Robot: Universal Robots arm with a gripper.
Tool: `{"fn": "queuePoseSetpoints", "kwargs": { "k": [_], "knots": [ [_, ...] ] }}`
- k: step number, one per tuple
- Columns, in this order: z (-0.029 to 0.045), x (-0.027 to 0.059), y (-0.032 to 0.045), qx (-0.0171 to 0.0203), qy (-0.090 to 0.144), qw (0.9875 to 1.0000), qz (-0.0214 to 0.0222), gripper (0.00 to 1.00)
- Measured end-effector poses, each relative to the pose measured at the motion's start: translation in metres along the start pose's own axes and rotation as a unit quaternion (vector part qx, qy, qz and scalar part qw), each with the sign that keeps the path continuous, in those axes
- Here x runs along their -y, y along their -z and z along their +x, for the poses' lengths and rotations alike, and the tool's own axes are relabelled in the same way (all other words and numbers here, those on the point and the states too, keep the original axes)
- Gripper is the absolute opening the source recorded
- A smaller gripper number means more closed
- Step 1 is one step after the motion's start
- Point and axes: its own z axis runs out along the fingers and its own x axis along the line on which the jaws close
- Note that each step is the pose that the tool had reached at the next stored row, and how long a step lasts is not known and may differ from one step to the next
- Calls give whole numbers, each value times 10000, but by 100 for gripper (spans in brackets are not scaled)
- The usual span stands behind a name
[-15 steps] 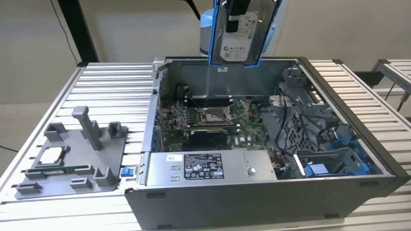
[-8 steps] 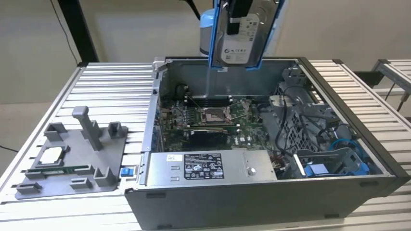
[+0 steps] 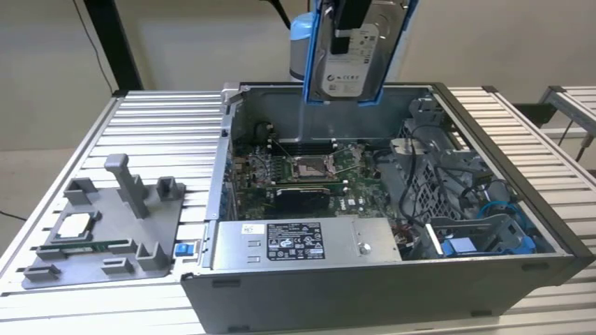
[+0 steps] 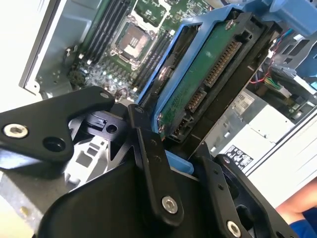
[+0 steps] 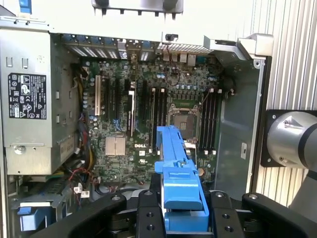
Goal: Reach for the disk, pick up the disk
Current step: 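Pick up the disk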
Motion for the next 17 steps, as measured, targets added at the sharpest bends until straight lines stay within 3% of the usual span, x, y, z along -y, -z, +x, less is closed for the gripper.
{"fn": "queuePoseSetpoints", "kwargs": {
  "k": [5, 6, 7, 13, 14, 15, 17],
  "knots": [
    [41, 1, 6, -2, 0, 10000, 0, 0],
    [41, 1, 6, -19, 0, 10000, 0, 0],
    [42, 1, 5, -71, 3, 10000, -1, 0],
    [52, 1, 4, -530, 28, 9986, -13, 0],
    [56, 2, 2, -575, 30, 9983, -14, 0],
    [63, 1, -5, -596, 32, 9982, -13, 0],
    [81, -1, -20, -601, 33, 9982, -8, 0]
  ]
}}
